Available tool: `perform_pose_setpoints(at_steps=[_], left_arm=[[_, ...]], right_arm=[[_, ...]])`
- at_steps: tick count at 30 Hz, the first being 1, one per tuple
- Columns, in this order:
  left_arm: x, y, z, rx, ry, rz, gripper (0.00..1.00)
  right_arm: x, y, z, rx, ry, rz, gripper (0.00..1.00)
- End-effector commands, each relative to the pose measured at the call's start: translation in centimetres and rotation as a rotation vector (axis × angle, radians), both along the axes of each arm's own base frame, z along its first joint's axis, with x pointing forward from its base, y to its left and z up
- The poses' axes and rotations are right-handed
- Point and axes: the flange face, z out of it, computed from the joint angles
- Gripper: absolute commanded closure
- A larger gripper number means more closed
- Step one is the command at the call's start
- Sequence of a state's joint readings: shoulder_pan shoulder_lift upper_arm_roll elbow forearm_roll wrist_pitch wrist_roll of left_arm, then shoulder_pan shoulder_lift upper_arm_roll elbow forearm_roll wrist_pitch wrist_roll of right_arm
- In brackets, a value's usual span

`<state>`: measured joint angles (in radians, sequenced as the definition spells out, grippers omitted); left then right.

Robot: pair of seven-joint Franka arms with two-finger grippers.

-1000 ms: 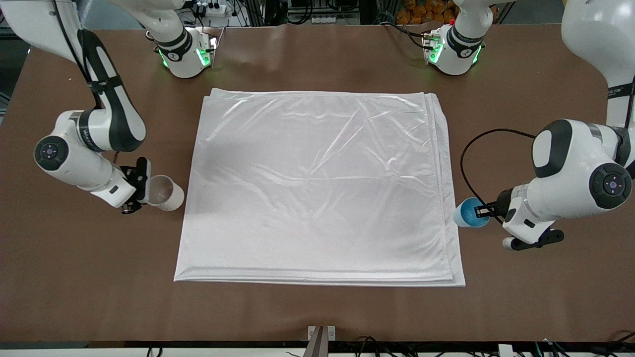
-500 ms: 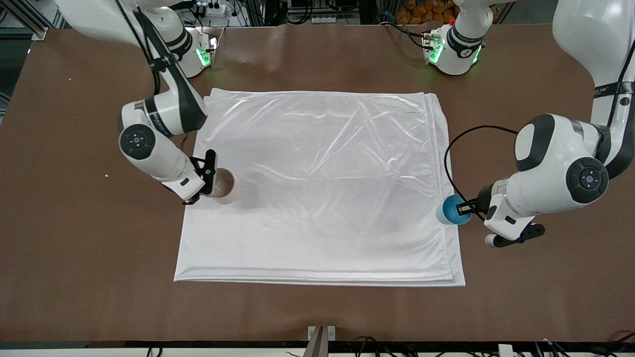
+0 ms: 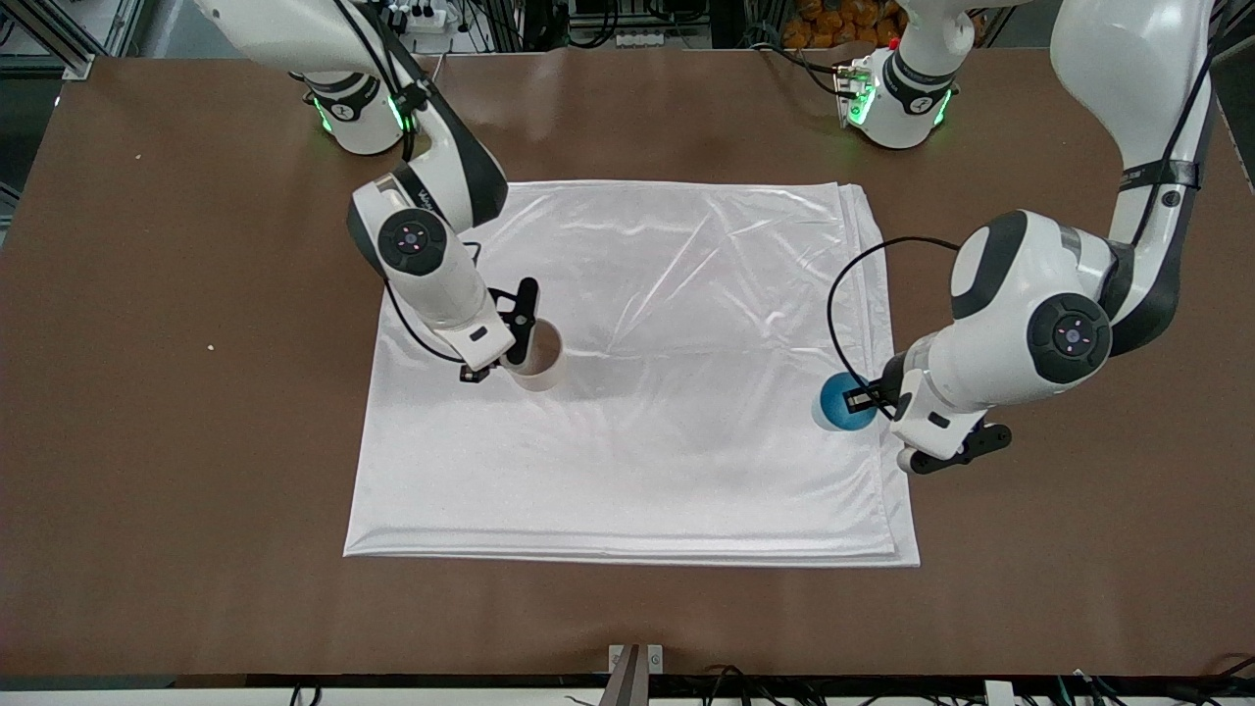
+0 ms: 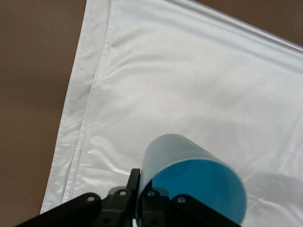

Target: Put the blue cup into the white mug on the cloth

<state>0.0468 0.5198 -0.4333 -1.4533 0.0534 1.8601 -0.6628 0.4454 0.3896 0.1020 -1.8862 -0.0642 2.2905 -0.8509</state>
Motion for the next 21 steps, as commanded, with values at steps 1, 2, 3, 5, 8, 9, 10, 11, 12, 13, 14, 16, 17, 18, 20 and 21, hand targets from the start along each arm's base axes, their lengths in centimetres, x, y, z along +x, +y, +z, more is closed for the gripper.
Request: perform_pose_setpoints(at_steps=[1,2,3,5,8,9,10,11,12,13,14,16,17,18,20,21], left_arm=[[-1.0,-1.4,0.7,0.013,0.011,0.025,1.0],[-1.0,-1.5,0.7,0.014,0.011,0.029,1.0],[-1.2,-1.9,0.7,0.014,0.012,0.029,1.0],[-1.4,-2.6,0.7,0.016,0.014,0.032,1.0],[-1.8,-3.6,0.7,0.017,0.016,0.032,1.0],[-1.9,-3.9,0.7,0.018,0.017,0.034,1.0],[-2.0,-4.2,0.7,0.02,0.017,0.036,1.0],[-2.1,-4.5,0.6,0.02,0.02,0.038,1.0],[-2.3,-4.9,0.6,0.02,0.021,0.038,1.0],[-2.5,-5.4,0.6,0.021,0.021,0.038,1.0],[-2.7,-5.8,0.6,0.023,0.022,0.038,1.0],[-2.9,-6.3,0.6,0.025,0.023,0.041,1.0],[-3.0,-6.6,0.6,0.026,0.024,0.042,1.0],[-3.2,-6.9,0.6,0.026,0.025,0.045,1.0],[-3.6,-7.9,0.5,0.029,0.028,0.046,1.0],[-3.8,-8.4,0.6,0.029,0.027,0.044,1.0]], right_arm=[[0.1,2.2,-1.3,0.005,-0.03,-0.028,1.0],[-0.1,2.6,-1.8,0.006,-0.03,-0.021,1.0],[-0.3,2.9,-2.4,0.008,-0.027,-0.018,1.0],[-0.7,3.5,-3.3,0.01,-0.023,-0.008,1.0],[-1.2,4.6,-4.4,0.024,-0.039,0.011,1.0],[-1.2,4.8,-4.6,0.031,-0.046,0.012,1.0],[-1.2,5.0,-5.0,0.036,-0.05,0.015,1.0],[-1.3,5.3,-5.3,0.041,-0.052,0.016,1.0],[-1.5,5.5,-5.7,0.042,-0.052,0.013,1.0],[-1.6,5.7,-6.0,0.044,-0.052,0.008,1.0],[-1.8,6.1,-6.2,0.044,-0.052,0.003,1.0],[-2.4,6.8,-6.6,0.042,-0.049,0.011,1.0],[-2.7,7.1,-6.9,0.039,-0.047,0.019,1.0],[-2.9,7.4,-7.2,0.035,-0.044,0.026,1.0],[-3.2,7.6,-7.7,0.034,-0.043,0.032,1.0],[-3.2,7.8,-7.9,0.038,-0.047,0.034,1.0]])
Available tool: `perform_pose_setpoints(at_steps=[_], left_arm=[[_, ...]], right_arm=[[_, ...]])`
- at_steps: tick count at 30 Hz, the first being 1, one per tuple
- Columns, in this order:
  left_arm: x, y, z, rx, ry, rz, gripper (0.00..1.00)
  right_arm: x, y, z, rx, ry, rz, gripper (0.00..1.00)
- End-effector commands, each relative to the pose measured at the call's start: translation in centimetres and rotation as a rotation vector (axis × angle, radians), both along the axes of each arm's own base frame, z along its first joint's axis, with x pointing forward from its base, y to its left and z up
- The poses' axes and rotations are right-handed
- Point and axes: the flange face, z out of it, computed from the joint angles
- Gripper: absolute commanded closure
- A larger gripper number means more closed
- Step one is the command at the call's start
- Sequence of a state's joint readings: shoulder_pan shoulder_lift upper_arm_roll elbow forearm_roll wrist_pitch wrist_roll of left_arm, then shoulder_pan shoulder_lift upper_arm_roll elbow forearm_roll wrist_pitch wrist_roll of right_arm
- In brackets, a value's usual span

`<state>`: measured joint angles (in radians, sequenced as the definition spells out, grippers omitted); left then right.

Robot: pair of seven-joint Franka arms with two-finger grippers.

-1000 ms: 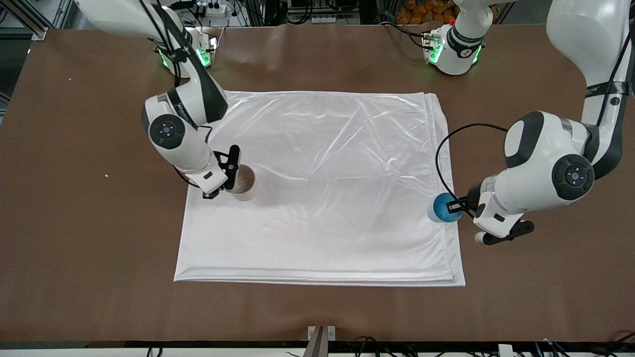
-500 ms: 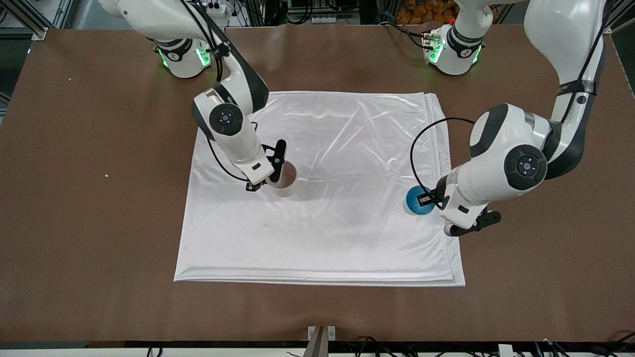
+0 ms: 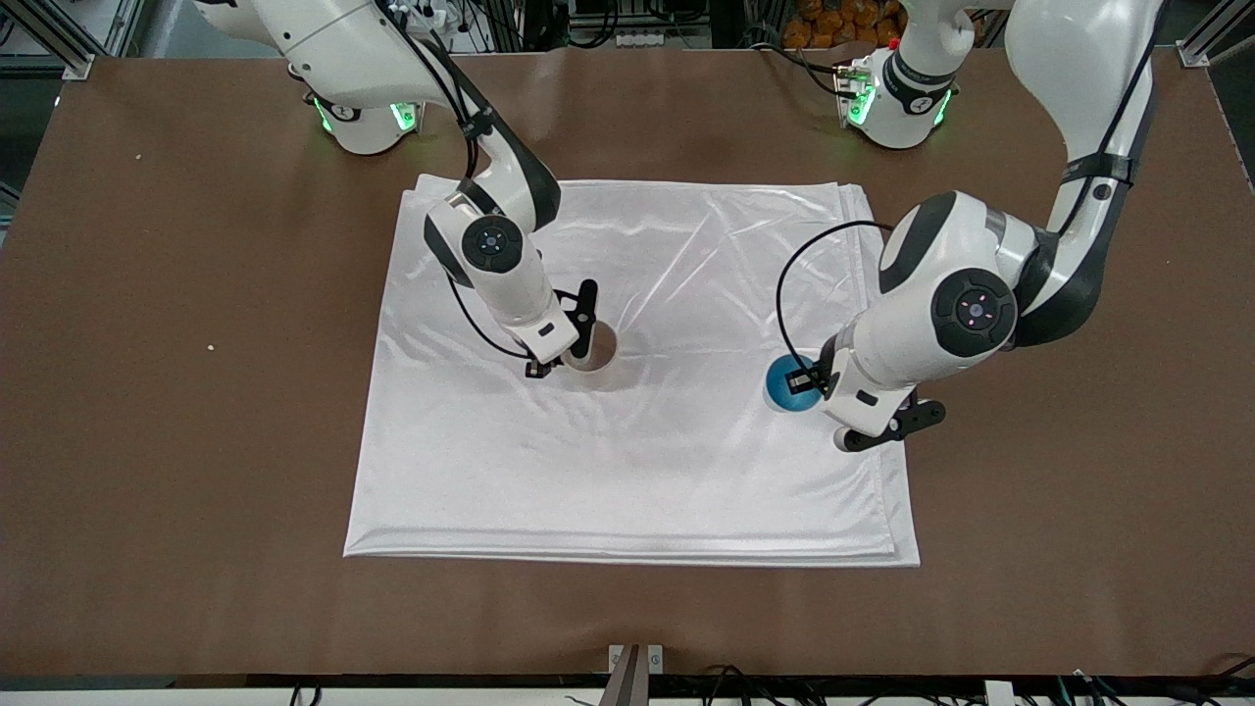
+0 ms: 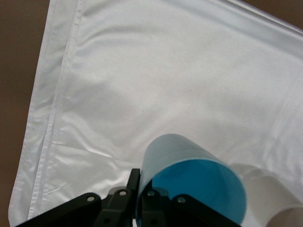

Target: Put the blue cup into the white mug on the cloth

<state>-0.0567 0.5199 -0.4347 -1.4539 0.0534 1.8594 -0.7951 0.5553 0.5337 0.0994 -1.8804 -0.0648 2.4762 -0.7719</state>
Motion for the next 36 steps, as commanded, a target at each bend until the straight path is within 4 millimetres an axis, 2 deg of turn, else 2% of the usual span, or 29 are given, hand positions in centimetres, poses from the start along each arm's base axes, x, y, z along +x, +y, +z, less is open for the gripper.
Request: perform_pose_setpoints(at_steps=[1,6,13,15,17,23,27,32,35,36], left_arm=[[-1.5,-2.3,0.5,0.014,0.013,0.016,1.0],[-2.5,-4.4,0.0,0.019,0.018,0.008,1.0],[-3.7,-6.8,-0.1,0.022,0.016,-0.004,1.0],[-4.0,-7.4,0.0,0.022,0.017,-0.003,1.0],[-4.5,-8.2,0.1,0.022,0.016,-0.009,1.0],[-6.0,-10.7,0.1,0.026,0.015,-0.034,1.0],[-6.6,-11.5,0.1,0.028,0.016,-0.037,1.0],[-7.0,-12.2,0.1,0.028,0.015,-0.045,1.0],[-7.4,-12.7,0.0,0.028,0.015,-0.052,1.0],[-7.6,-13.1,-0.2,0.028,0.017,-0.057,1.0]], right_arm=[[-0.3,1.4,-1.1,-0.003,-0.023,0.005,1.0],[-0.5,1.7,-1.7,-0.001,-0.031,0.017,0.99],[-0.7,1.8,-2.7,-0.018,-0.028,0.034,0.9],[-0.8,1.9,-2.8,-0.018,-0.028,0.035,0.86],[-0.8,1.9,-2.8,-0.019,-0.027,0.034,0.78],[-0.7,1.8,-2.6,-0.017,-0.03,0.034,0.67],[-0.2,1.4,-2.4,-0.016,-0.032,0.023,0.53],[0.0,1.4,-1.1,-0.011,-0.044,0.019,0.32],[0.7,0.8,0.4,-0.002,-0.059,0.012,0.01],[1.1,0.3,0.9,0.001,-0.065,0.002,0.0]])
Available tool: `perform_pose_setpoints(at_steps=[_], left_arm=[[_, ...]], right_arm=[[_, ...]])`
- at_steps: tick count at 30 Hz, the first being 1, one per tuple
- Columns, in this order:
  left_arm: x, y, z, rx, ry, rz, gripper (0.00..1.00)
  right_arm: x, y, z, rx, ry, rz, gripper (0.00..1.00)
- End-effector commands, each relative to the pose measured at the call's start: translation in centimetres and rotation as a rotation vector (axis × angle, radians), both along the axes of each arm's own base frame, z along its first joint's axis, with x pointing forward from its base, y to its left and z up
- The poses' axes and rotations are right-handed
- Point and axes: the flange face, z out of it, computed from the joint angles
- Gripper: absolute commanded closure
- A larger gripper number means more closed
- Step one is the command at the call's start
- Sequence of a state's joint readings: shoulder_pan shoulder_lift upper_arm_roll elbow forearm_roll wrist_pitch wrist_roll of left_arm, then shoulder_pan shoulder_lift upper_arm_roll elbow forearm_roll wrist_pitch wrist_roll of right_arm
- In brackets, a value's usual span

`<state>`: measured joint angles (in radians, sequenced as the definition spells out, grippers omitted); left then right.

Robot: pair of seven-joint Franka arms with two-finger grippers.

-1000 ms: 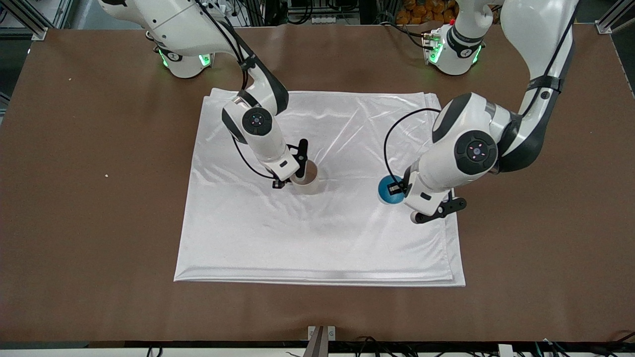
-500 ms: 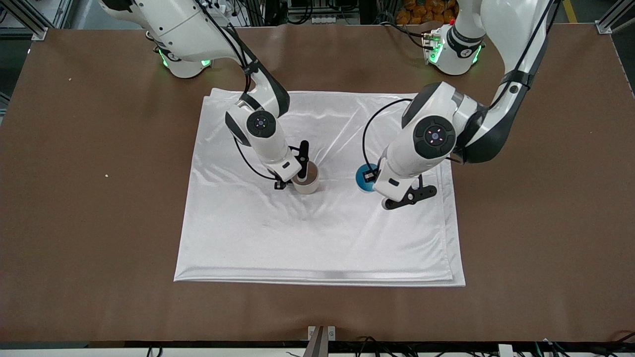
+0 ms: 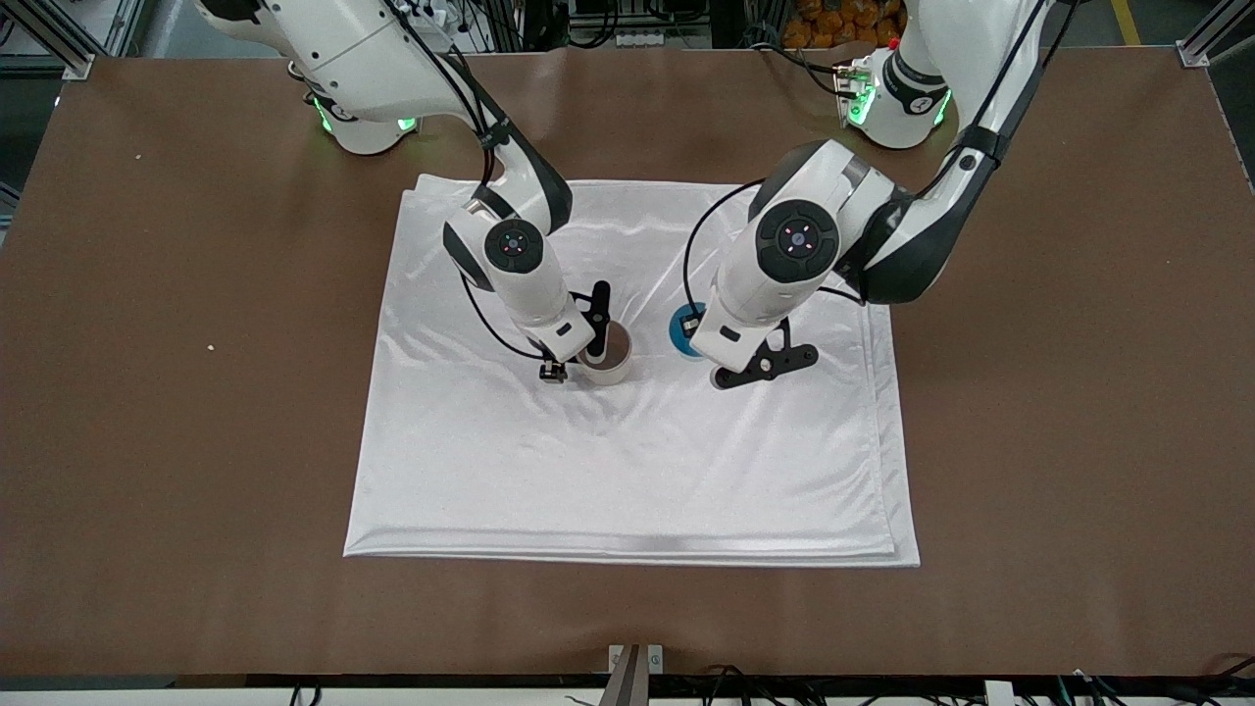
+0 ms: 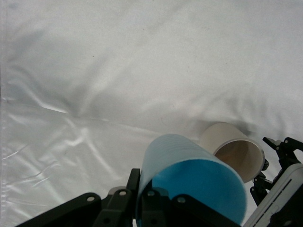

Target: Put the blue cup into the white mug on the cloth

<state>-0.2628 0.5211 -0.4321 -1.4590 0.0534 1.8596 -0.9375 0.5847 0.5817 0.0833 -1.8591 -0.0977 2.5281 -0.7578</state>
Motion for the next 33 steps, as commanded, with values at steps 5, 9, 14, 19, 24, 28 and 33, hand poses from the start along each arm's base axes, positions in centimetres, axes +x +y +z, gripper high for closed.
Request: perform_pose_setpoints(at_steps=[5,9,14,19,24,28,33], left_arm=[[-1.5,-2.4,-0.3,0.002,-0.003,0.006,1.0],[-2.3,-3.9,-0.8,-0.003,-0.008,-0.012,1.0],[-3.2,-5.7,-1.3,-0.008,-0.032,-0.01,1.0],[-4.0,-7.7,-1.7,-0.03,-0.071,-0.004,1.0],[-4.7,-9.4,-2.3,-0.055,-0.098,0.0,1.0],[-4.6,-10.3,-3.5,-0.076,-0.127,0.012,1.0],[-4.9,-11.4,-5.7,-0.066,-0.152,0.0,1.0]], right_arm=[[2.0,-2.5,5.4,-0.002,-0.037,-0.043,0.0],[2.4,-3.8,7.7,-0.023,-0.022,-0.058,0.0],[3.0,-5.5,11.0,-0.033,-0.024,-0.092,0.0],[3.5,-7.9,14.9,-0.043,-0.021,-0.137,0.0],[3.1,-9.7,18.9,-0.063,-0.006,-0.166,0.0],[3.3,-11.8,21.3,-0.069,-0.006,-0.203,0.0],[3.2,-14.1,24.9,-0.083,0.001,-0.244,0.0]])
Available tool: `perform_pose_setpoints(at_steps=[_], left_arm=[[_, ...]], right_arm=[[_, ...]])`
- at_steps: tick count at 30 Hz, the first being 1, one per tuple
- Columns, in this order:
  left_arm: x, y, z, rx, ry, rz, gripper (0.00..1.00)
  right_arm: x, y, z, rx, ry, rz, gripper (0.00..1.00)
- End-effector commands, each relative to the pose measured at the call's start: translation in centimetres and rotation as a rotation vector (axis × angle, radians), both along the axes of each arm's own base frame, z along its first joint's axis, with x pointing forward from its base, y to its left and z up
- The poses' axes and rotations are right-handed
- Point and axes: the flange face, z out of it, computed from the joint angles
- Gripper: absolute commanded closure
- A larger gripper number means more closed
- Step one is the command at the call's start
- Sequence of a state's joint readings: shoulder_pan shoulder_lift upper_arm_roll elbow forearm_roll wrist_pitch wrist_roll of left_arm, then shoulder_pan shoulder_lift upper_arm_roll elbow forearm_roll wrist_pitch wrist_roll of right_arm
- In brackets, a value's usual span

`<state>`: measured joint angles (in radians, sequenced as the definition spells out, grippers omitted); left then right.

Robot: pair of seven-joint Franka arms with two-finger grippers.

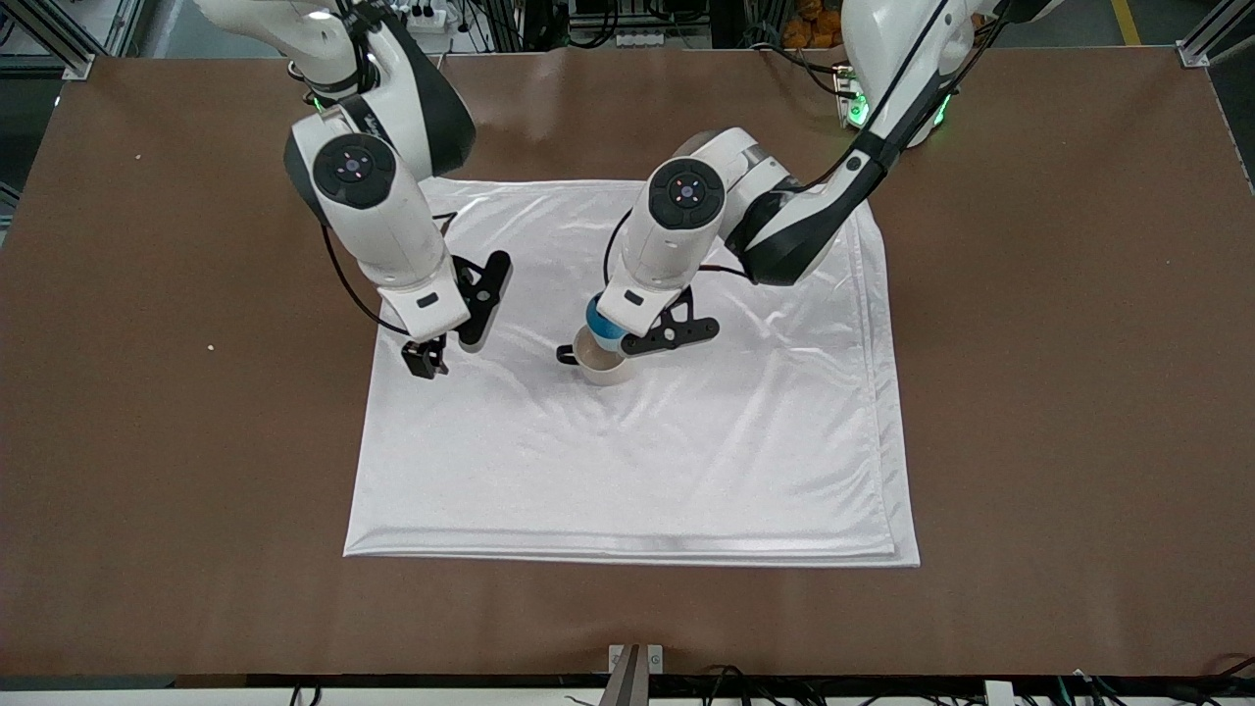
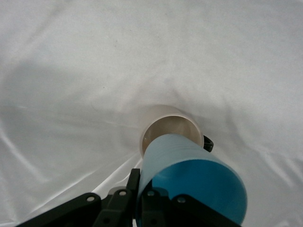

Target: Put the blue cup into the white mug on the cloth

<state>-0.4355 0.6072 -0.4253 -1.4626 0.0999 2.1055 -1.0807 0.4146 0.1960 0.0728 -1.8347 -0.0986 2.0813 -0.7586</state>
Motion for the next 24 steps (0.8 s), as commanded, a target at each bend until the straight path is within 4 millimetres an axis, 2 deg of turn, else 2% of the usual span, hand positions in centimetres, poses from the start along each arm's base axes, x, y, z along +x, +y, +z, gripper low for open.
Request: perform_pose_setpoints(at_steps=[1,7,12,20,24], left_arm=[[0.0,-1.0,-2.5,0.025,-0.043,0.009,1.0],[-0.4,-1.6,-4.0,0.05,-0.055,0.0,1.0],[-0.9,-2.1,-5.1,0.058,-0.045,-0.006,1.0],[-1.0,-2.2,-6.4,0.058,-0.037,-0.008,1.0],[-0.9,-2.1,-7.1,0.061,-0.027,-0.008,1.0]], right_arm=[[-0.4,-2.6,4.3,-0.018,0.008,-0.052,0.0],[0.5,-5.2,8.4,-0.044,0.049,-0.099,0.0],[1.2,-7.8,10.4,-0.037,0.032,-0.148,0.0],[2.2,-12.7,12.0,-0.026,0.009,-0.24,0.0],[2.4,-13.8,12.4,-0.018,0.007,-0.272,0.0]])
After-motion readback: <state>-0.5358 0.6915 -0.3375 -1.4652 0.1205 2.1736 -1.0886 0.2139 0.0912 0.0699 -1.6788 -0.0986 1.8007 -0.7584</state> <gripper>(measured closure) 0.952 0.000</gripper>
